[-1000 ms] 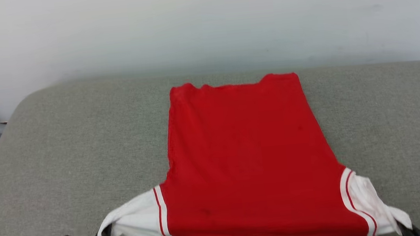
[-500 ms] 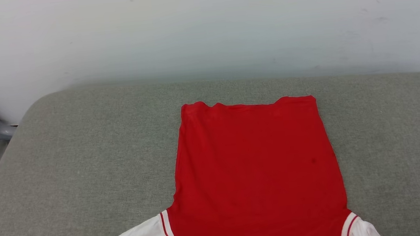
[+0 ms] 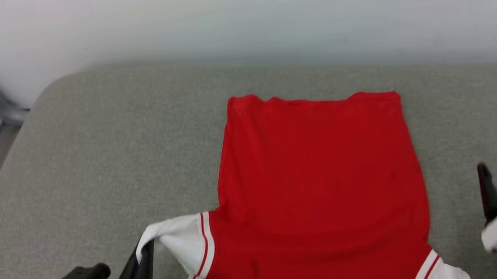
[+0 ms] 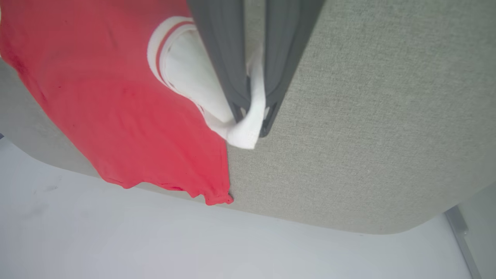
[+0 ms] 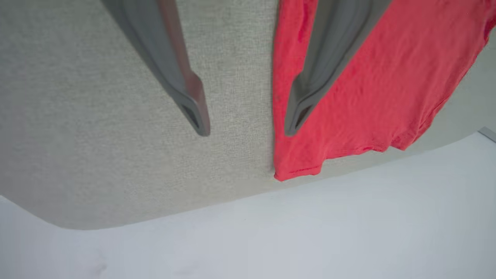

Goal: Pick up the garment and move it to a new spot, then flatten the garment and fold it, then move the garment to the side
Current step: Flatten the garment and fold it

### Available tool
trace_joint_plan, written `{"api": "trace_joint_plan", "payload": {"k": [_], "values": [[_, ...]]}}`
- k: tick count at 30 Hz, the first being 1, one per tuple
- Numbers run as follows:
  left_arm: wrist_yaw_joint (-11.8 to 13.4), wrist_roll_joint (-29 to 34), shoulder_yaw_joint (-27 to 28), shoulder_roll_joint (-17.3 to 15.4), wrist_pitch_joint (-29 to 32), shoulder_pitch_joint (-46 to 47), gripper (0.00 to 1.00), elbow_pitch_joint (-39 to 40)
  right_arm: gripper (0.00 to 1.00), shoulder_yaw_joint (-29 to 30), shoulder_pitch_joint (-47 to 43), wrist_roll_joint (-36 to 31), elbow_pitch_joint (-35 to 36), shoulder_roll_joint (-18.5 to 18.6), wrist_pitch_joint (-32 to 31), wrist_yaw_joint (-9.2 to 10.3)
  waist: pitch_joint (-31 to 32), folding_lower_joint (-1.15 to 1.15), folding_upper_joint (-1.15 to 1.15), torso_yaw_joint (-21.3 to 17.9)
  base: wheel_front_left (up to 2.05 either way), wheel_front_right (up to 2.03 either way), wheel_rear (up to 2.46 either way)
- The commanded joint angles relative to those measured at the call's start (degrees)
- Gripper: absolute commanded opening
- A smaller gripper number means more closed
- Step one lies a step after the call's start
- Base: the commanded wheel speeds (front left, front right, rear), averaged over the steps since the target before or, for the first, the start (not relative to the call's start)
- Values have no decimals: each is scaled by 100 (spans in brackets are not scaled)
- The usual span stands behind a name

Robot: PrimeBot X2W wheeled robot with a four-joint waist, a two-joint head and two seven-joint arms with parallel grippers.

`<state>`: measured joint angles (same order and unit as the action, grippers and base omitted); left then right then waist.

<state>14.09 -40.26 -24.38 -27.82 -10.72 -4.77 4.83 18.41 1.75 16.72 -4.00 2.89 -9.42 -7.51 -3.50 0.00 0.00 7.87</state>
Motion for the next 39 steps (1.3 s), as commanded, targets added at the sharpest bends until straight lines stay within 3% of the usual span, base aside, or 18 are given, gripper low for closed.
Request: {"api": "trace_joint_plan", "payload": {"k": [1,6,15,16,21,24,25,26,27,33,39], "values": [[-39,60,3,53,-64,190,0,34,100,47,497,-81,-224,61,-18,4,-400,0,0,199,0,0,0],[-316,185,-118,297,-223,841,0,-6,100,192,2403,-418,-1713,578,-664,4,-1134,0,0,607,0,0,0],[-772,277,-119,572,-387,1479,0,-224,100,6,4339,-1052,-2836,1027,-2187,3,-1957,0,0,1004,0,0,0],[-901,338,-86,653,-416,1661,0,-334,100,-20,4717,-1274,-3039,1055,-2587,4,-2144,0,0,1087,0,0,0],[-1032,389,-26,767,-439,1772,0,-477,100,-50,4898,-1452,-3489,1031,-3321,3,-2275,0,0,1119,0,0,0],[-1120,447,3,870,-450,1790,0,-579,100,-82,4675,-1678,-3963,981,-4296,4,-2274,0,0,1128,0,0,0],[-1151,476,0,883,-452,1806,0,-602,44,-37,4664,-1646,-3991,937,-4423,4,-2265,0,0,1130,0,0,0],[-1165,497,3,896,-454,1819,0,-631,9,1,4663,-1628,-3980,918,-4487,5,-2243,0,0,1131,0,0,0],[-1188,515,8,905,-454,1823,0,-654,0,44,4658,-1636,-3951,901,-4513,4,-2217,0,0,1125,0,0,0],[-1234,578,49,890,-458,1747,0,-795,0,39,4757,-1661,-3588,994,-4121,4,-1927,0,0,1046,0,0,0],[-1086,564,93,814,-418,1447,0,-957,0,-255,4430,-1399,-3135,1325,-3795,5,-1250,0,0,844,0,0,0]]}}
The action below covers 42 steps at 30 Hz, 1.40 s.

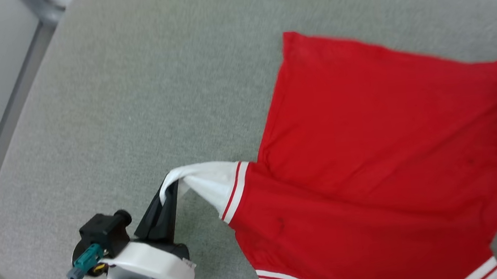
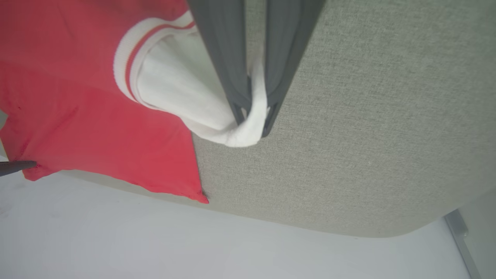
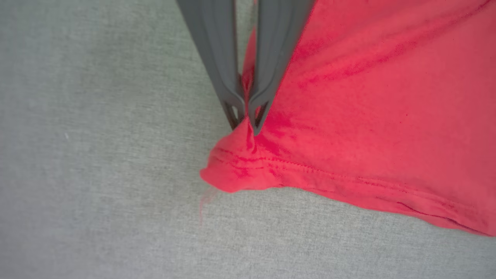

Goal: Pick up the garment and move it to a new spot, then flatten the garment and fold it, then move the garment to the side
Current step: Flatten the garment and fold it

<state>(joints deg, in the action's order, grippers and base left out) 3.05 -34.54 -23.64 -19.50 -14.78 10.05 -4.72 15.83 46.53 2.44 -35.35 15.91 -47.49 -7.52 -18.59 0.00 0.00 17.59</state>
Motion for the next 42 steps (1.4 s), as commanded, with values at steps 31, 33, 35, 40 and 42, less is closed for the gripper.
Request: {"api": "trace_joint_plan", "payload": {"k": [31,33,35,40,42], "values": [[681,-427,259,-497,565,-1508,0,55,100,647,-6672,1752,4104,-1284,310,6,1911,0,0,-1353,0,0,0],[685,-421,245,-496,580,-1482,0,55,100,683,-6615,1880,4005,-1303,915,5,1910,0,0,-1354,0,0,0],[692,-416,236,-495,584,-1457,0,63,100,735,-6463,1996,3846,-1303,1652,5,1902,0,0,-1355,0,0,0],[689,-382,224,-519,551,-1413,0,97,100,553,-5960,1769,3411,-1308,3315,4,1835,0,0,-1348,0,0,0],[667,-363,210,-512,537,-1327,0,129,100,444,-5628,1662,3213,-1304,3738,4,1731,0,0,-1312,0,0,0]]}}
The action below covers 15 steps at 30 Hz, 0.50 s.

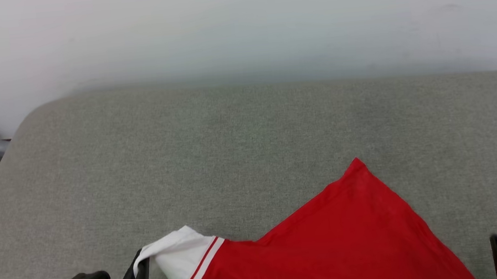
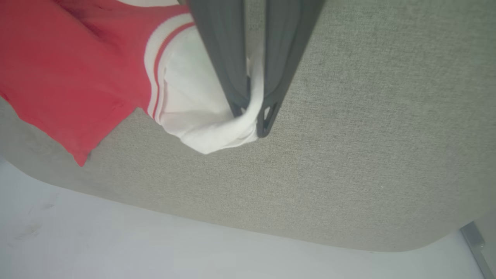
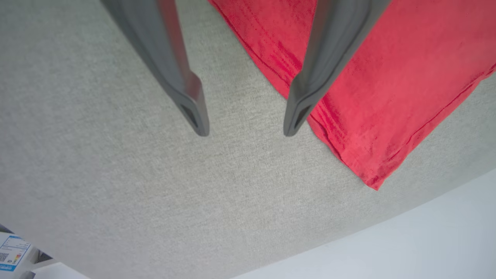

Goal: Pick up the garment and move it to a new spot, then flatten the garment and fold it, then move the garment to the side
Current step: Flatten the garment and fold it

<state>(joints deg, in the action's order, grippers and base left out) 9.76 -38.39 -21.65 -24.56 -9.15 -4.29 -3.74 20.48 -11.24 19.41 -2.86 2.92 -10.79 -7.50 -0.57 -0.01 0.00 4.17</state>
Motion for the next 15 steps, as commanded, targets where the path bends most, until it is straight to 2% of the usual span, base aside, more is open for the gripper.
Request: {"api": "trace_joint_plan", "payload": {"k": [1,4,8,11,15], "values": [[-21,37,5,0,-38,149,0,35,100,-93,318,-108,-136,-4,219,2,-126,1,0,50,0,0,0],[-75,72,-25,30,-93,294,0,56,100,-283,886,-195,-519,74,372,2,-329,1,0,137,0,0,0],[-167,154,-121,89,-160,526,0,96,100,-760,1783,-144,-1015,332,44,2,-643,1,0,300,0,0,0],[-235,194,-168,140,-204,702,0,106,100,-1125,2448,-78,-1278,611,-562,2,-889,1,0,434,0,0,0],[-364,224,-238,221,-262,968,0,85,100,-1703,3244,79,-1448,964,-1823,2,-1216,1,0,627,0,0,0]]}}
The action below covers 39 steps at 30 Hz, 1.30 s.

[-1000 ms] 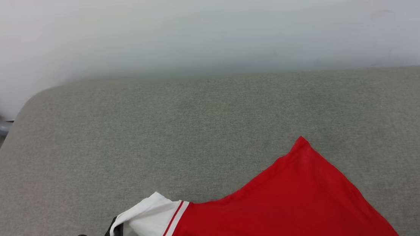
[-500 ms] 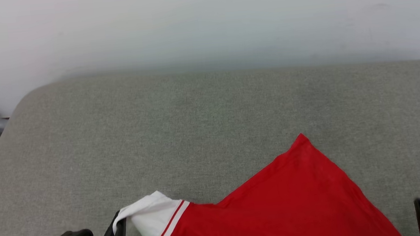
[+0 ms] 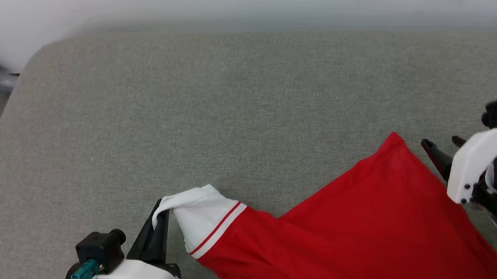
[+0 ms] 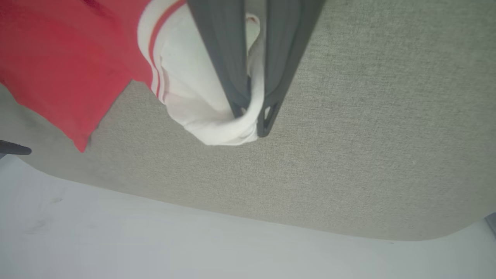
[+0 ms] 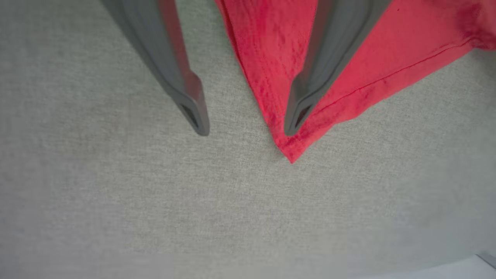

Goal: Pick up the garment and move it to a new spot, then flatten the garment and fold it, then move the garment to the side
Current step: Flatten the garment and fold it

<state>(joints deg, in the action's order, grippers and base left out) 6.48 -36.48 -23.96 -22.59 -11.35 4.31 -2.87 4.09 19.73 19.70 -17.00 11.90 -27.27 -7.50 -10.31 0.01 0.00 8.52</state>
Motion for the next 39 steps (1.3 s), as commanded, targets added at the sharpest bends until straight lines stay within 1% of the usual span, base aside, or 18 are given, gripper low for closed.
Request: {"api": "trace_joint_plan", "payload": {"k": [1,3,5,7,10,11,12,14,15,18,21,25,29,33,39], "values": [[-52,46,-14,37,-55,154,0,-20,100,-193,291,84,-54,125,-461,2,-301,-1,0,227,0,0,0],[-102,58,-35,75,-92,258,0,-46,100,-420,561,87,-74,240,-1095,2,-443,-1,0,306,0,0,0],[-147,44,-40,106,-115,363,0,-88,100,-596,787,42,-75,312,-1583,3,-576,-1,0,374,0,0,0],[-188,37,-40,149,-159,449,0,-136,100,-747,932,-13,-84,380,-1910,3,-705,-1,0,429,0,0,0],[-254,31,-49,233,-211,553,0,-226,100,-927,991,-34,-277,441,-2340,3,-842,-1,0,488,0,0,0],[-284,26,-52,256,-223,570,0,-261,100,-989,953,31,-404,418,-2535,2,-857,-1,0,498,0,0,0],[-284,26,-52,256,-223,570,0,-261,100,-989,953,31,-404,418,-2535,2,-857,-1,0,498,0,0,0],[-322,19,-53,277,-251,598,0,-337,100,-1129,778,109,-643,384,-2990,1,-875,-1,0,512,0,0,0],[-354,-6,-46,306,-268,621,0,-398,0,-1154,676,243,-733,311,-3240,0,-872,-1,0,515,0,0,0],[-383,-20,-30,310,-280,632,0,-452,0,-1172,660,317,-738,288,-3276,0,-830,-1,0,490,0,0,0],[-389,-12,1,250,-289,664,0,-523,0,-1116,752,369,-663,304,-3094,1,-691,-1,0,436,0,0,0],[-388,55,19,98,-183,731,0,-563,0,-973,967,377,-547,289,-2487,2,-408,-1,0,324,0,0,0],[-412,50,82,-60,-18,990,0,-541,0,-755,1169,133,-542,266,-1852,2,-153,-1,0,198,0,0,0],[-545,-1,140,-181,233,1521,0,-680,0,-552,1407,-196,-619,182,-1399,2,-15,-1,0,51,0,0,0],[-639,-71,351,-195,472,2765,0,-1026,0,-233,2154,-614,-673,79,-807,4,-193,-1,0,-135,0,0,0]]}}
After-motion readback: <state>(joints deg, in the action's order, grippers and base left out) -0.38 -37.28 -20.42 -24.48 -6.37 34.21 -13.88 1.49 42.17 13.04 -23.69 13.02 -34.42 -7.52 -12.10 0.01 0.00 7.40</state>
